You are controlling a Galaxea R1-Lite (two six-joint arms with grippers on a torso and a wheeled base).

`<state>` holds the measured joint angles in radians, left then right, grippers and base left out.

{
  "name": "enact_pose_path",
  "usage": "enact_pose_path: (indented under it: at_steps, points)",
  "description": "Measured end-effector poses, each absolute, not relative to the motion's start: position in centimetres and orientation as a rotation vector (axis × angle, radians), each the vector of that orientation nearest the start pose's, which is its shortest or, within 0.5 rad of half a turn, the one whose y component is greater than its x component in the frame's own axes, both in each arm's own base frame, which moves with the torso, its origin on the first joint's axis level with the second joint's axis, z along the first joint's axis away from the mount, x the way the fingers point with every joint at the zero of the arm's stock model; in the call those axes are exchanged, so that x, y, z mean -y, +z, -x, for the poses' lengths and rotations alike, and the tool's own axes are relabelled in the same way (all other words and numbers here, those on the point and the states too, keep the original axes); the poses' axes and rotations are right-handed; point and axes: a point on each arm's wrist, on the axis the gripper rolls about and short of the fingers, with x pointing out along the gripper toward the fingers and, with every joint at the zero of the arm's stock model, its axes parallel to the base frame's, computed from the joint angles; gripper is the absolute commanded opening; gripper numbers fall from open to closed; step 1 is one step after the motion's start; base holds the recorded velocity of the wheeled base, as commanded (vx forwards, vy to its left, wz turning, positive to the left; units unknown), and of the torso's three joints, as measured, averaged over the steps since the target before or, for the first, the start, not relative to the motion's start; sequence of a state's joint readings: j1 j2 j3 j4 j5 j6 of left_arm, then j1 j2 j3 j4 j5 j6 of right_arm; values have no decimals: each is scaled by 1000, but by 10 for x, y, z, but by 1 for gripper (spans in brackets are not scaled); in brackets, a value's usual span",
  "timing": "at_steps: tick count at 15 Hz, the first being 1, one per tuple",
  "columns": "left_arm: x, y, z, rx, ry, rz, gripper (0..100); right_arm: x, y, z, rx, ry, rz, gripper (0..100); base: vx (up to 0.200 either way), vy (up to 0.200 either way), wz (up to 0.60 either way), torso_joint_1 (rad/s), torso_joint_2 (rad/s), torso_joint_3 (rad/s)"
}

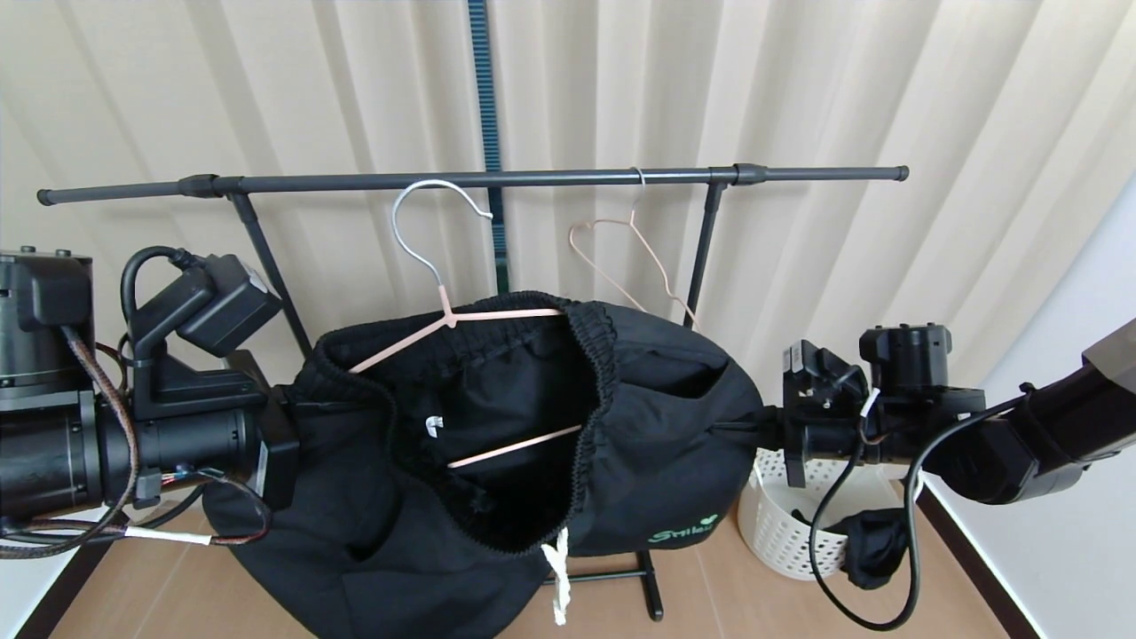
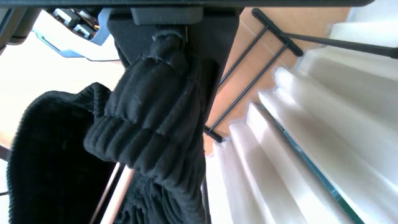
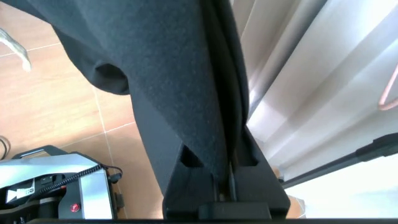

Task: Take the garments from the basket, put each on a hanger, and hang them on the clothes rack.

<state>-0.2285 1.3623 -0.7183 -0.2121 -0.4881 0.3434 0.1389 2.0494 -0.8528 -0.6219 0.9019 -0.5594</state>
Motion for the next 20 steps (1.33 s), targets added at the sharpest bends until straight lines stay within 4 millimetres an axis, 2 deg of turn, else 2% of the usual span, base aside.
enact_pose_path:
  at_steps: [9,10,15,20]
  points:
    - [52,206,-200,-314,-744,-260,0,-66,77,-344,-279,1113,273,0,0,0,0,0,0,0]
    - [52,206,-200,-314,-745,-260,0,-66,78,-343,-278,1112,273,100,0,0,0,0,0,0]
    - [52,203,-199,-325,-744,-256,0,-68,80,-340,-274,1116,278,100,0,0,0,0,0,0]
    - [50,201,-199,-357,-693,-219,0,-69,91,-333,-247,1110,298,100,0,0,0,0,0,0]
